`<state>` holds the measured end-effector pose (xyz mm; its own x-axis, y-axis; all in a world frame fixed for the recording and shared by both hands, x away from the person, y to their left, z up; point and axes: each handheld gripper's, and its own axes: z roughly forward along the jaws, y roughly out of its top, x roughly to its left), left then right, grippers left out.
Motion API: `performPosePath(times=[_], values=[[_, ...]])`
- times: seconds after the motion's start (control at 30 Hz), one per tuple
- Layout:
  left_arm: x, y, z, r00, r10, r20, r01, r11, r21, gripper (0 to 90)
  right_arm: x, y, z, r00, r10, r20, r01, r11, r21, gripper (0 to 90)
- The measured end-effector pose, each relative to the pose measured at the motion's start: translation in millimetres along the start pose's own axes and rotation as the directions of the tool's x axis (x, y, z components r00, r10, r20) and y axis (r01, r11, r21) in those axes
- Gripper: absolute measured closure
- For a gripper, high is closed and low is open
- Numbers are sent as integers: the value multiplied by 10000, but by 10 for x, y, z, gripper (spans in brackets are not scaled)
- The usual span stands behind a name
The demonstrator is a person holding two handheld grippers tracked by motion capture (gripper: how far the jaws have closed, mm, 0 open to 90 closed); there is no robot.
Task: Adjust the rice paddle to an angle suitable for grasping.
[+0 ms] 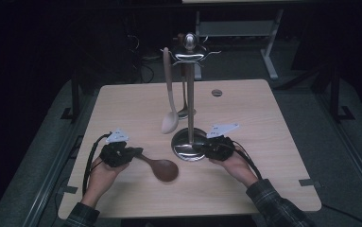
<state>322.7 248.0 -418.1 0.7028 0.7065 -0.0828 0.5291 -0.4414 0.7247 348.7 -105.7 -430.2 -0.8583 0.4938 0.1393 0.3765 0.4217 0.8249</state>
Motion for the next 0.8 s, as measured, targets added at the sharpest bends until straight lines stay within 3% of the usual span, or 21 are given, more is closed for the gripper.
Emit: performPosePath(times=[0.23, 0.37, 0.6, 0.63, 0.8], values=[[26, -157, 184, 9996, -149, 233, 129, 9965, 821, 900, 99, 8, 224, 9984, -296, -476, 312, 9990, 329, 900], [-13, -154, 245, 9993, -8, 383, -31, 9950, 998, 900, 136, -3, 370, 9971, -452, -618, 486, 9973, 545, 900], [-1, -162, 321, 9995, 103, 298, -138, 9928, 1188, 900, 195, -21, 555, 9934, -823, -798, 902, 9909, 998, 900], [-4, -162, 329, 9995, 60, 294, -95, 9926, 1212, 900, 212, -21, 570, 9942, -654, -857, 741, 9920, 1024, 900], [3, -155, 348, 9994, 68, 349, -111, 9923, 1231, 900, 235, -45, 628, 9930, -699, -953, 818, 9884, 1277, 900]])
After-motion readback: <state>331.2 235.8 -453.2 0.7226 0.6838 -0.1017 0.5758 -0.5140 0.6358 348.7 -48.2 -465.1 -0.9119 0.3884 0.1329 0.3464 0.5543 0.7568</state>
